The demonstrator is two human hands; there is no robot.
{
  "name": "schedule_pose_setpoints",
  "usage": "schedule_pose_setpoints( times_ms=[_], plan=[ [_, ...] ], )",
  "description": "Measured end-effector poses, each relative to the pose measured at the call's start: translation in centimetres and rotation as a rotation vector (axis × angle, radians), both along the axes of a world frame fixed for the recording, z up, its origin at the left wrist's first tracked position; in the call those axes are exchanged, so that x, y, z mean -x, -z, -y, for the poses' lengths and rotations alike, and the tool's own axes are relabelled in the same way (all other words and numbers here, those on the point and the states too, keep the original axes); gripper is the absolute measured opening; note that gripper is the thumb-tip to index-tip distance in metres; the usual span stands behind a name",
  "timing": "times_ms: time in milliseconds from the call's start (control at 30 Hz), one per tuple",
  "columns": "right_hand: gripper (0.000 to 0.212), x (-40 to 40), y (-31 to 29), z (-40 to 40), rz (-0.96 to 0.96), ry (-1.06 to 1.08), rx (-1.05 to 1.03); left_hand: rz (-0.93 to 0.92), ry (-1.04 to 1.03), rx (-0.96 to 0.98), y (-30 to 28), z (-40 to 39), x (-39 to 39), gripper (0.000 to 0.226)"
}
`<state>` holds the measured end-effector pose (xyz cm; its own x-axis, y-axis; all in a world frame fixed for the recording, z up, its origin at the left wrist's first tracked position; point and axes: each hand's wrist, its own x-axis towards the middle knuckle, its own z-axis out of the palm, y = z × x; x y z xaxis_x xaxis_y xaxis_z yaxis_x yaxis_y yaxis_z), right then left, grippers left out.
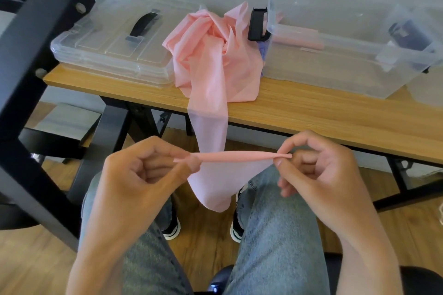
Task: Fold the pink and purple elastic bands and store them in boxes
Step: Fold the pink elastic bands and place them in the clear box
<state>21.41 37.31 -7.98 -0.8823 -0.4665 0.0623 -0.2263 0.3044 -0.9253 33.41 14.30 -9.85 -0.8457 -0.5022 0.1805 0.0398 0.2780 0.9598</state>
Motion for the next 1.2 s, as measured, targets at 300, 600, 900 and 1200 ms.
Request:
schedule_pose_setpoints(
  times_ms=[300,600,900,1200],
  plan=[
    [0.013,0.8,0.7,1.2,0.013,0.022,0.091,0.056,-0.068,-0.132,0.9,0.7,0.8,0.045],
    [0.022,2.0,2.7,2.6,-0.045,0.073,-0.120,0.217,0.014,0.112,1.8,2.0,1.2,0.019],
    [0.005,2.4,3.1,1.7,-0.130,0.012,-0.091,0.143,-0.017,0.036,1.7,1.3,1.5,0.017],
    [0.009,2.3,2.5,1.3,0.030,-0.017,0.198,-0.004,-0.085,-0.077,1.8,1.3,1.6,0.016]
  ],
)
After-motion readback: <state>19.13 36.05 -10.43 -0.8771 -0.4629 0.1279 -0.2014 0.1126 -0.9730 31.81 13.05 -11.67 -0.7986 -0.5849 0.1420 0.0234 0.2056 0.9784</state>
